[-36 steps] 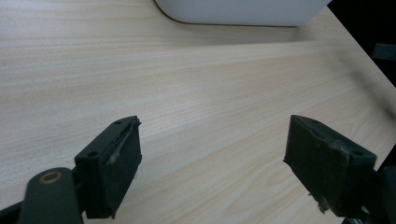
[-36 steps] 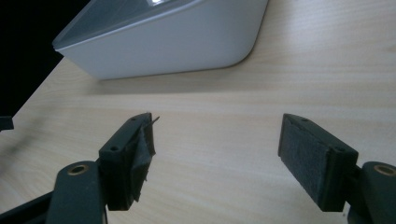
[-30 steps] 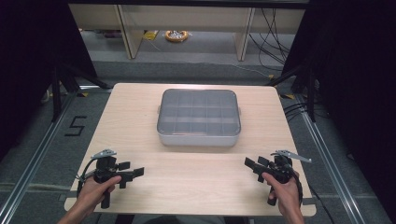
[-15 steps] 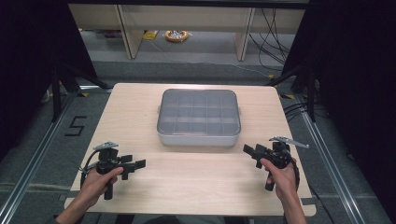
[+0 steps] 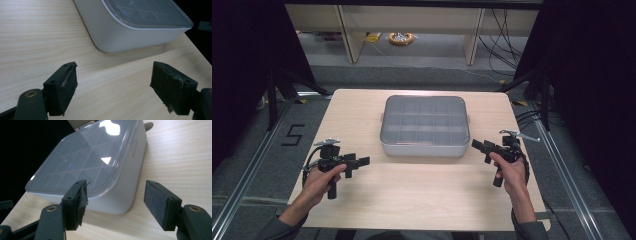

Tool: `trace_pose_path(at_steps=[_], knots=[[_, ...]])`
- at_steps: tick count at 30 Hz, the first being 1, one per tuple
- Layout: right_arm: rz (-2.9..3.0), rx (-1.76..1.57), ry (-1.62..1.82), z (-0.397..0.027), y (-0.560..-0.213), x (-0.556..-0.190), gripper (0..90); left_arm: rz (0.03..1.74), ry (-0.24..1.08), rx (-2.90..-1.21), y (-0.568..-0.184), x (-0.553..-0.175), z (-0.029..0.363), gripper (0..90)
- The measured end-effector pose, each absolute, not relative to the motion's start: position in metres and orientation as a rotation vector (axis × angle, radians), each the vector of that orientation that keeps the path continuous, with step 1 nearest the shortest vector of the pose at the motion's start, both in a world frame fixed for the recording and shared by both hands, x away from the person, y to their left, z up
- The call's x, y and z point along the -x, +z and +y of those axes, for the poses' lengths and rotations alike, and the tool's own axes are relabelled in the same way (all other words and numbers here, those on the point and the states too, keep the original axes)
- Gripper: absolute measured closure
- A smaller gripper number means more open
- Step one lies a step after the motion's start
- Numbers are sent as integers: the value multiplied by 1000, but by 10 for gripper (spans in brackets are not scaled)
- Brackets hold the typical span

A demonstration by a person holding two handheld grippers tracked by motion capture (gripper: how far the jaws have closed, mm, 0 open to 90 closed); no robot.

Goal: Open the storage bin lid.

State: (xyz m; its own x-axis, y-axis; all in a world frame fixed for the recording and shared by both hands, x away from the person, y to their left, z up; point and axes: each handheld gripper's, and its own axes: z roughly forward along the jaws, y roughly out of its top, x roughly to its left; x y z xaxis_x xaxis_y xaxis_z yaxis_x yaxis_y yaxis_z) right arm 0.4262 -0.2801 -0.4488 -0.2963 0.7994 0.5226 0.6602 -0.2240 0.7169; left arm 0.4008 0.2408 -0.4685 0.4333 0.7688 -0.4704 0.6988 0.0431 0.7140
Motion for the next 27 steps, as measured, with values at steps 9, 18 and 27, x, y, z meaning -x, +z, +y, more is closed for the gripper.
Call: trace_pose_path(at_steps=[9,18,27], knots=[[1855,-1774,1535,-285,-448,-448,363,1310,90,-1676,-465,-427,237,220],[1827,-1854,1531,-281,-443,-470,372,1329,84,-1654,-460,-453,226,258],[1814,-1891,1546,-276,-441,-492,395,1338,100,-1643,-450,-484,215,313]])
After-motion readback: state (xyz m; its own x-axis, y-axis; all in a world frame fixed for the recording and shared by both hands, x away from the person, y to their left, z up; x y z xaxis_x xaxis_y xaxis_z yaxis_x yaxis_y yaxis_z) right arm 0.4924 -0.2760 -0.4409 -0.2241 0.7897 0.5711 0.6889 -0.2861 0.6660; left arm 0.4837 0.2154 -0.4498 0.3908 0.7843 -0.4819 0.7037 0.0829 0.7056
